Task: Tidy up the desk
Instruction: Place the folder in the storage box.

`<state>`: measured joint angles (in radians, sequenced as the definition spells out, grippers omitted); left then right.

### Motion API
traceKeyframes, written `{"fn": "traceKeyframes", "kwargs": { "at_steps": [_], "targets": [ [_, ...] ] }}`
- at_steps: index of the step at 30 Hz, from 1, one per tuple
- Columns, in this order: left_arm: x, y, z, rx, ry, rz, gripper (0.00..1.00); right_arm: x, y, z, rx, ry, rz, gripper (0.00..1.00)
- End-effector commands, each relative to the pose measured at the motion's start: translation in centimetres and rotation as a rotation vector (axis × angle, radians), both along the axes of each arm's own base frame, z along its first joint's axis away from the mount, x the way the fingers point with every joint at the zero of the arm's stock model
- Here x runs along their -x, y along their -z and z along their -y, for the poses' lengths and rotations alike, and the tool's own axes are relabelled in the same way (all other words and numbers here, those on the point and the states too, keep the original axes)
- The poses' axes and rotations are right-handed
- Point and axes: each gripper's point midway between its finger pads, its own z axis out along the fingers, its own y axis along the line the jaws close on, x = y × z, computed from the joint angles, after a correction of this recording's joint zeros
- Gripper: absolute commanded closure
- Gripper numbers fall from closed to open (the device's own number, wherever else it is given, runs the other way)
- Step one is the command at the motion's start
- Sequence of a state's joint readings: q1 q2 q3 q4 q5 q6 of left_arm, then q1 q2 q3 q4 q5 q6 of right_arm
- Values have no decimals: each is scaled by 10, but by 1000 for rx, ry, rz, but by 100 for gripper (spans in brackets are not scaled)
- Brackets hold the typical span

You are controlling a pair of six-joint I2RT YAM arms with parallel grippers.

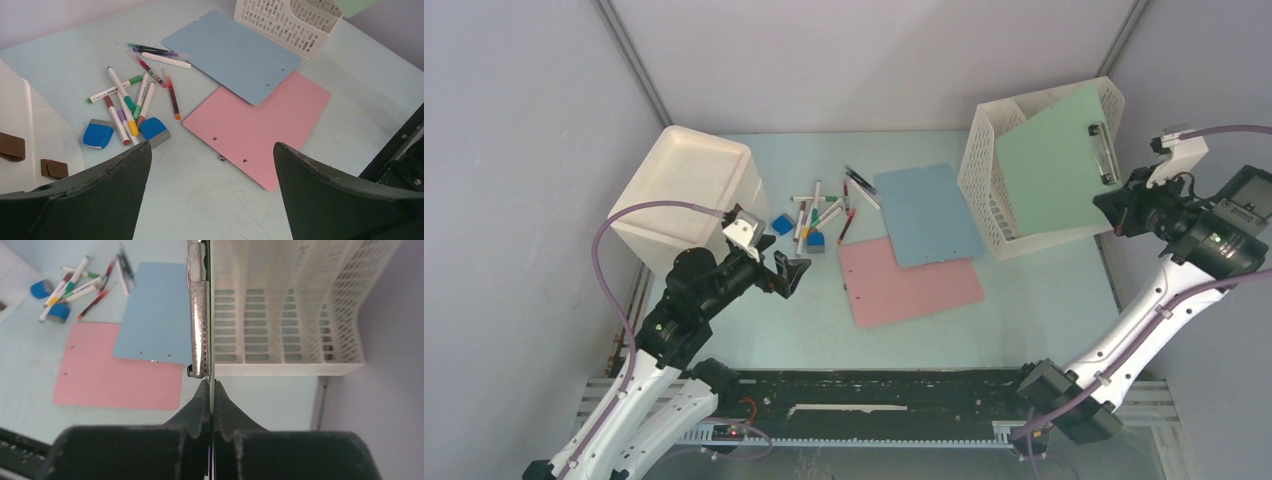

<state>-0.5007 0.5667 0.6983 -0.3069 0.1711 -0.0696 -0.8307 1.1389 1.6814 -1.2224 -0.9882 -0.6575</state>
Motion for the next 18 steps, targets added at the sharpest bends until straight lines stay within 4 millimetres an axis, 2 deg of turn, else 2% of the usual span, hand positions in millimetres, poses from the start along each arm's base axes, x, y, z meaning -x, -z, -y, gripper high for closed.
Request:
{"fn": "traceKeyframes", "kwargs": {
  "at_steps": [1, 12, 18],
  "targets": [
    [0, -5, 0, 3, 11, 27, 0, -13, 8, -6, 14, -51, -11, 100],
    [0, -6, 0, 3, 7, 30, 0, -45, 10, -13, 74, -78, -54, 100],
    [0, -5, 0, 2, 10, 28, 0, -71, 22, -14, 152, -121, -155, 100]
  ]
}}
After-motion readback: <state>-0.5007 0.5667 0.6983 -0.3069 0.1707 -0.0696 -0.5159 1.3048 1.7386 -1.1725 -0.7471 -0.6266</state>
